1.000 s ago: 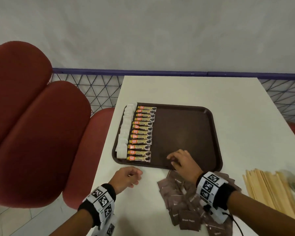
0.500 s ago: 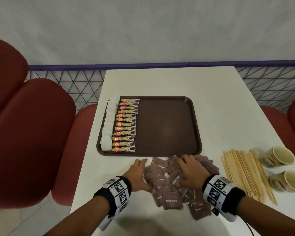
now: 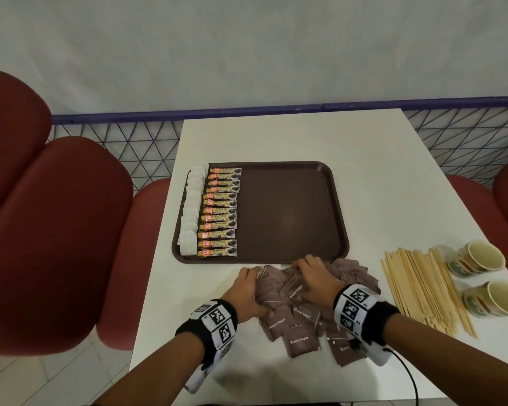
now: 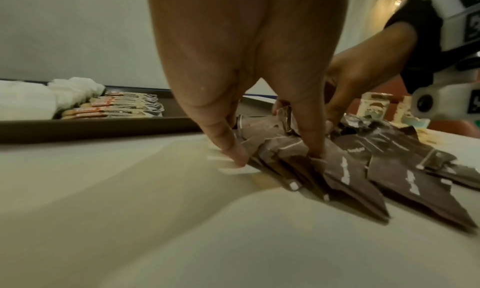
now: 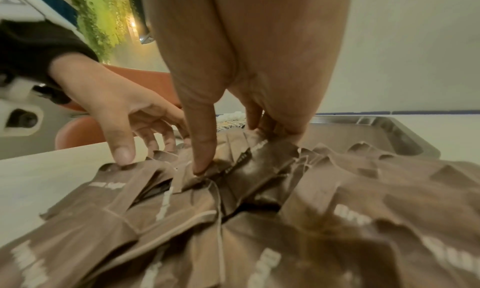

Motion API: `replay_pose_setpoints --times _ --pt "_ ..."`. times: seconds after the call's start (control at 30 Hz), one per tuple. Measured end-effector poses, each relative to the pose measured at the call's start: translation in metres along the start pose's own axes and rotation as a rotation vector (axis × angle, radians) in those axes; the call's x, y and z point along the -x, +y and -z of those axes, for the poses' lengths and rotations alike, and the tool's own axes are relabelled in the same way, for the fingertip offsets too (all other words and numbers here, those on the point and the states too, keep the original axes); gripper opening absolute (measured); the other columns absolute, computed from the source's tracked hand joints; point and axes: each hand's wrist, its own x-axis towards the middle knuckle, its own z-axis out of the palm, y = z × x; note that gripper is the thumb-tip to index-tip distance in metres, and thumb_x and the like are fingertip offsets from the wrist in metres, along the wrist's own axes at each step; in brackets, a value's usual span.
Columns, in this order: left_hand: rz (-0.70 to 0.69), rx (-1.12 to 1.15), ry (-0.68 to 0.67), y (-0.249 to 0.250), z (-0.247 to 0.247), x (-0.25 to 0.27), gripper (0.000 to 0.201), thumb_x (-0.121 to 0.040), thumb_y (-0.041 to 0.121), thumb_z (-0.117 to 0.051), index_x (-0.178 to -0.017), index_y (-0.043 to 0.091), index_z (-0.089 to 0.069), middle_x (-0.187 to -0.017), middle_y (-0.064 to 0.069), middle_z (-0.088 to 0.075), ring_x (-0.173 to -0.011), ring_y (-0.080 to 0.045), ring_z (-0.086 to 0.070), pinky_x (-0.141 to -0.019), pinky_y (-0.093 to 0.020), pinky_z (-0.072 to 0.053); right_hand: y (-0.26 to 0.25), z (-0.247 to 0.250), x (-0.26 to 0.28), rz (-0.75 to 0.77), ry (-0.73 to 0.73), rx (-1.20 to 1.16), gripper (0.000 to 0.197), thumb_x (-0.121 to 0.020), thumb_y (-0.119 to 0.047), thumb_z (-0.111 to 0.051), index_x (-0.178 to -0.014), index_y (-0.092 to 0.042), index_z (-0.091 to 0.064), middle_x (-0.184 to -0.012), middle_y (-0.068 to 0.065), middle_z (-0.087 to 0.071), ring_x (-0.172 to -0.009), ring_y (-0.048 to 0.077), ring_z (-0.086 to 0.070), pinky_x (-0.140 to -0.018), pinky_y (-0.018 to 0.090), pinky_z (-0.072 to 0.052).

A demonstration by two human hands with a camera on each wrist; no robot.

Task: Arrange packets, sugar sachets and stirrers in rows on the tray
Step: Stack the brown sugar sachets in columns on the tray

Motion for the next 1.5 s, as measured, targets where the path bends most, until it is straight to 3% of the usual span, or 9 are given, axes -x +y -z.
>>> replay_pose_setpoints --times 0.17,0.4,0.6,0.8,0.93,1.07,1.23,1.37,1.5 --pt "0.009 -0.104 -0.043 -0.006 0.000 0.013 0.113 -0.062 0.029 -0.085 -0.147 0.009 -0.014 -0.138 -0.007 -0.029 -0.127 -0.023 -0.036 -0.108 -0.035 -0.036 -0.010 -0.003 -0.002 -0.033 -0.030 0.026 0.044 -0.078 -0.006 -0.056 -0.120 -0.004 -0.042 -0.124 0.014 -0.035 -0.117 0.028 -0.035 -0.099 0.030 -0.031" --pt "0.016 -0.052 0.048 -0.006 -0.006 0.014 0.082 -0.070 0.017 -0.079 -0.136 0.007 -0.031 -0.128 -0.010 -0.034 -0.115 -0.025 -0.048 -0.100 -0.031 -0.041 -0.022 -0.001 -0.006 -0.030 -0.096 -0.241 0.060 -0.081 -0.013 -0.062 -0.135 -0.015 -0.036 -0.132 0.010 -0.041 -0.126 0.028 -0.038 -0.107 0.031 -0.031" --pt "0.052 -0.056 0.096 -0.007 -0.007 0.006 0.060 -0.072 0.018 -0.076 -0.120 0.007 -0.043 -0.122 -0.009 -0.040 -0.106 -0.024 -0.050 -0.089 -0.027 -0.042 -0.029 0.004 -0.013 -0.006 -0.213 -0.264 0.075 -0.079 -0.024 -0.067 -0.142 -0.017 -0.026 -0.138 0.010 -0.035 -0.131 0.028 -0.031 -0.108 0.033 -0.029" --pt "0.103 -0.008 0.147 -0.006 -0.005 -0.002 0.053 -0.071 0.023 -0.077 -0.110 0.010 -0.043 -0.115 -0.008 -0.050 -0.102 -0.022 -0.052 -0.077 -0.023 -0.038 -0.026 0.006 -0.018 0.003 -0.288 -0.260 0.096 -0.074 -0.054 -0.067 -0.146 -0.019 -0.015 -0.147 0.008 -0.027 -0.137 0.028 -0.021 -0.114 0.041 -0.023" --pt "0.118 0.016 0.137 -0.001 -0.003 -0.004 0.051 -0.070 0.025 -0.078 -0.098 0.017 -0.036 -0.108 -0.009 -0.059 -0.095 -0.024 -0.058 -0.074 -0.028 -0.045 -0.026 0.006 -0.018 0.037 -0.255 -0.256 0.103 -0.067 -0.052 -0.074 -0.145 -0.020 -0.014 -0.145 0.008 -0.029 -0.136 0.028 -0.023 -0.113 0.041 -0.025" --pt "0.139 0.028 0.150 0.004 -0.006 -0.004 0.048 -0.071 0.019 -0.077 -0.098 0.018 -0.037 -0.104 -0.009 -0.062 -0.093 -0.025 -0.061 -0.080 -0.035 -0.050 -0.030 -0.001 -0.020 0.063 -0.200 -0.177 0.084 -0.069 -0.039 -0.074 -0.136 -0.018 -0.029 -0.132 0.007 -0.038 -0.124 0.027 -0.033 -0.105 0.039 -0.034" --pt "0.152 0.131 0.199 0.003 -0.006 -0.002 0.042 -0.074 0.012 -0.074 -0.098 0.018 -0.040 -0.087 -0.001 -0.059 -0.078 -0.017 -0.058 -0.069 -0.021 -0.044 -0.033 -0.005 -0.024 0.088 -0.178 -0.108 0.066 -0.072 -0.034 -0.070 -0.125 -0.015 -0.036 -0.126 0.008 -0.043 -0.118 0.028 -0.039 -0.101 0.040 -0.038" --pt "0.130 0.186 0.232 0.003 -0.008 -0.001 0.038 -0.076 0.006 -0.071 -0.098 0.017 -0.041 -0.073 0.006 -0.055 -0.069 -0.013 -0.055 -0.064 -0.019 -0.043 -0.033 -0.008 -0.024 0.148 -0.152 -0.069 0.053 -0.078 -0.026 -0.064 -0.122 -0.013 -0.037 -0.125 0.010 -0.044 -0.115 0.030 -0.042 -0.098 0.036 -0.037" --pt "0.111 0.270 0.247 0.003 -0.007 0.002 0.036 -0.076 0.003 -0.070 -0.097 0.016 -0.044 -0.074 0.004 -0.055 -0.066 -0.008 -0.054 -0.065 -0.017 -0.045 -0.032 -0.008 -0.021 0.214 -0.131 -0.151 0.036 -0.079 -0.024 -0.062 -0.101 -0.019 -0.034 -0.112 0.011 -0.054 -0.103 0.031 -0.054 -0.078 0.030 -0.037"
